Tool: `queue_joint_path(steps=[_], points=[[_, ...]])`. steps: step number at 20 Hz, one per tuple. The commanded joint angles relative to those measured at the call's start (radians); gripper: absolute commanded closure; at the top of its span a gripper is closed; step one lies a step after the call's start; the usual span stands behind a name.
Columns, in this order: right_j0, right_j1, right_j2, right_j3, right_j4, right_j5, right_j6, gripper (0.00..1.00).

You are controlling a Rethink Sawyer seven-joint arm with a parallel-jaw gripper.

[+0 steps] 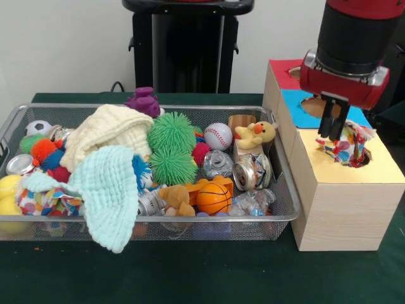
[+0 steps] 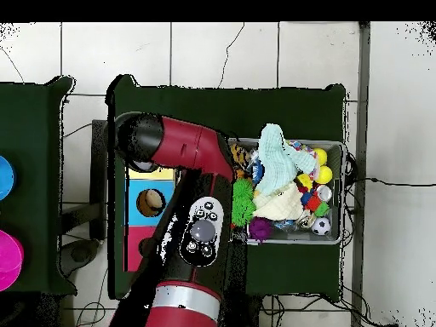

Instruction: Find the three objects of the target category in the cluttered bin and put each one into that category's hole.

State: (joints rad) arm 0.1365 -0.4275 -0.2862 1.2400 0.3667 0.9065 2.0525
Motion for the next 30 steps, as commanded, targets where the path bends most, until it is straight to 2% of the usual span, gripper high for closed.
queue_joint_path(steps=[1, 7, 13, 17, 18, 22, 25, 30], points=[[-0.052, 0.06, 0.174, 0.172, 0.078, -0.007, 0.135, 1.0], [-0.061, 0.05, 0.225, 0.202, 0.126, 0.051, 0.152, 1.0], [-0.091, 0.06, 0.253, 0.171, 0.136, 0.156, 0.156, 1.0], [-0.105, 0.076, 0.263, 0.147, 0.125, 0.131, 0.135, 1.0], [-0.104, 0.076, 0.261, 0.145, 0.121, 0.115, 0.135, 1.0], [-0.084, 0.085, 0.217, 0.114, 0.079, -0.065, 0.138, 1.0], [-0.084, 0.093, 0.202, 0.098, 0.033, -0.274, 0.095, 1.0], [-0.112, 0.106, 0.206, 0.104, -0.027, -0.44, 0.045, 1.0]])
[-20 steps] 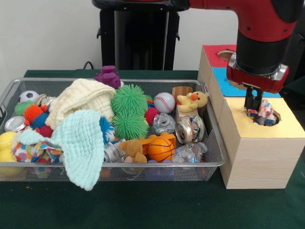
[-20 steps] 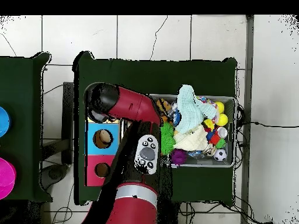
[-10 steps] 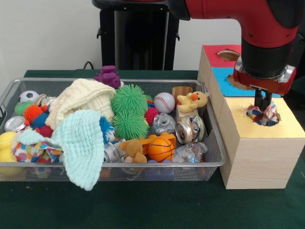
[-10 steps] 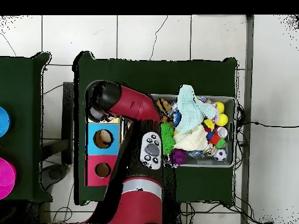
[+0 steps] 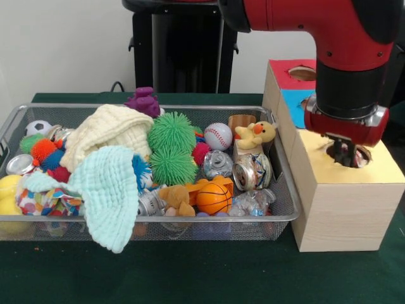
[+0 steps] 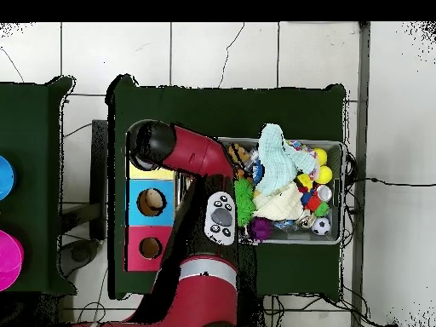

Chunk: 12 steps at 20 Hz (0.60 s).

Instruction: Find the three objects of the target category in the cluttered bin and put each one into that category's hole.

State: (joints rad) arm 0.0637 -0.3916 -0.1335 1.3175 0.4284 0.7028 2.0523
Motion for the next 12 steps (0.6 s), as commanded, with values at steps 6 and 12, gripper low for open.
queue_joint_path(steps=[6, 12], points=[[-0.052, 0.101, 0.053, -0.046, -0.116, -0.228, 0.061, 1.0], [-0.005, 0.03, 0.011, -0.023, -0.101, -0.04, 0.152, 1.0]])
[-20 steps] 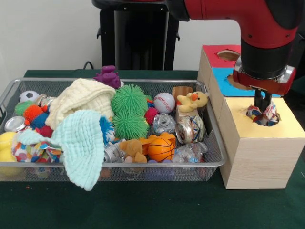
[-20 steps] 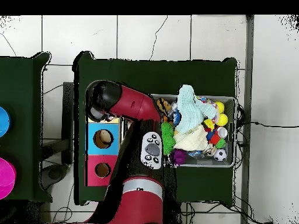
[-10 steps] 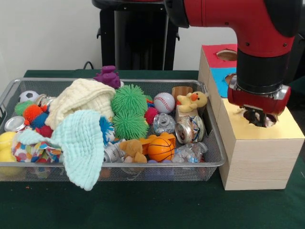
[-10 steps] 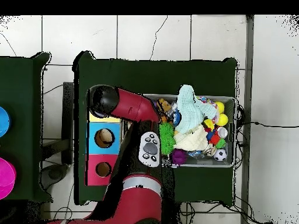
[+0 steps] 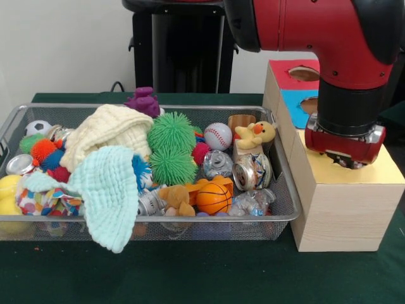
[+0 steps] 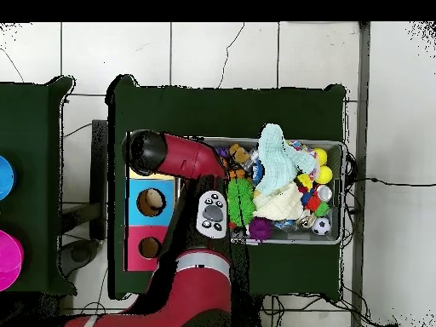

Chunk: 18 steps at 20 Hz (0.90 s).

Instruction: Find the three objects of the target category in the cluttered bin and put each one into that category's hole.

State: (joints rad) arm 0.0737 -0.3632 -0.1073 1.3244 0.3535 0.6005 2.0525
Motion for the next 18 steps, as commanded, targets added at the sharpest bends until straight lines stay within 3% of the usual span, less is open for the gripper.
queue_joint_path(steps=[1, 5, 11, 18], points=[[-0.004, -0.027, -0.024, -0.025, -0.023, 0.105, 0.168, 1.0], [0.024, -0.107, -0.073, -0.051, -0.031, 0.235, 0.199, 1.0], [0.06, -0.163, -0.144, -0.115, -0.059, 0.353, 0.199, 1.0], [0.08, -0.161, -0.182, -0.138, -0.074, 0.38, 0.185, 1.0]])
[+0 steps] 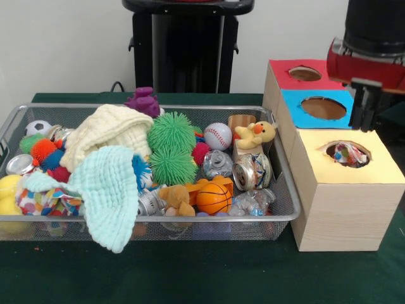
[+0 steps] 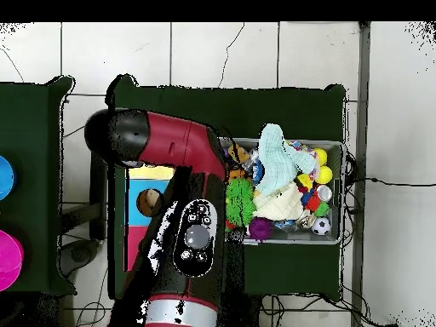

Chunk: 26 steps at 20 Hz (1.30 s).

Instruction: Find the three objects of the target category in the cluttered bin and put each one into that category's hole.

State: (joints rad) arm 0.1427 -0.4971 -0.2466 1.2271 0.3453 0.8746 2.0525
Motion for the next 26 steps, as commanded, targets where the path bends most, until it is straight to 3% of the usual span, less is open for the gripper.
queue_joint_path(steps=[1, 6, 9, 26], points=[[0.018, -0.028, -0.049, -0.031, -0.073, 0.092, 0.184, 1.0], [0.018, -0.006, -0.111, -0.077, -0.144, 0.136, 0.148, 1.0], [-0.012, 0.013, -0.126, -0.077, -0.2, 0.072, 0.073, 1.0], [-0.17, -0.019, -0.017, -0.045, -0.373, -0.122, -0.117, 1.0]])
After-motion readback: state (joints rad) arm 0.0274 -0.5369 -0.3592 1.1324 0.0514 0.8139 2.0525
